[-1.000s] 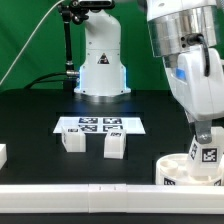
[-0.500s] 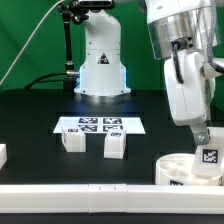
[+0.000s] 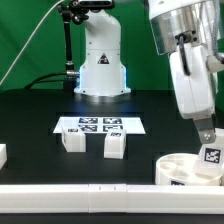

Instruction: Assemble stool

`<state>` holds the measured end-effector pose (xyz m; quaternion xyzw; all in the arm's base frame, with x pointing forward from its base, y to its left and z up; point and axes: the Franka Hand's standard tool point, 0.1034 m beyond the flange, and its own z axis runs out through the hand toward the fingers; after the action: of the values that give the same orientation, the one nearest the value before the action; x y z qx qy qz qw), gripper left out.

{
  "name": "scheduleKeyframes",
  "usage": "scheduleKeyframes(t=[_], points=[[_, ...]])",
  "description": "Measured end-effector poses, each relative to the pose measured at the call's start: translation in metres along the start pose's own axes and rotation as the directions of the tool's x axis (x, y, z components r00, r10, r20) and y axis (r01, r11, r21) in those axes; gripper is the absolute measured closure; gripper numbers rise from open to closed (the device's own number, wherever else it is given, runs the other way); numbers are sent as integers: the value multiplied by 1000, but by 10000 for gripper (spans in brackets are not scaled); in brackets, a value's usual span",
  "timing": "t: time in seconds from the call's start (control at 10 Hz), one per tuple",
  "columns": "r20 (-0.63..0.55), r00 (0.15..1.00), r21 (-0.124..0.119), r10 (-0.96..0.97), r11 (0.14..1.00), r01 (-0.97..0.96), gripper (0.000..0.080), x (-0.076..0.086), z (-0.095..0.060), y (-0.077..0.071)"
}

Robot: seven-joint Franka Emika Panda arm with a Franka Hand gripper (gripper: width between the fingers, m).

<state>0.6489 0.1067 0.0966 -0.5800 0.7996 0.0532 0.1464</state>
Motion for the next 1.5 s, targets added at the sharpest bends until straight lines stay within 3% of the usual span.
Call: scheduleKeyframes(t=[0.3,0.4,0.5,0.9,1.1,1.3,1.4,1.5], points=[[-1,978,-2,-210,978,210,151,1,1,0],[-2,953,-14,-303,953,302,150,0,2,2],[-9,902,-41,-431,902,431,150,-5,2,4],[-12,696,-27,-718,696,717,150,-14,8,13],[-9,621,-29,-784,621,783,150,-12,8,12],[-5,491,-32,-871,491,870,150,-12,8,12],[-12,431,-49,-902,431,901,150,-14,8,14],[-12,315,-63,-949,315,947,150,-18,9,15]])
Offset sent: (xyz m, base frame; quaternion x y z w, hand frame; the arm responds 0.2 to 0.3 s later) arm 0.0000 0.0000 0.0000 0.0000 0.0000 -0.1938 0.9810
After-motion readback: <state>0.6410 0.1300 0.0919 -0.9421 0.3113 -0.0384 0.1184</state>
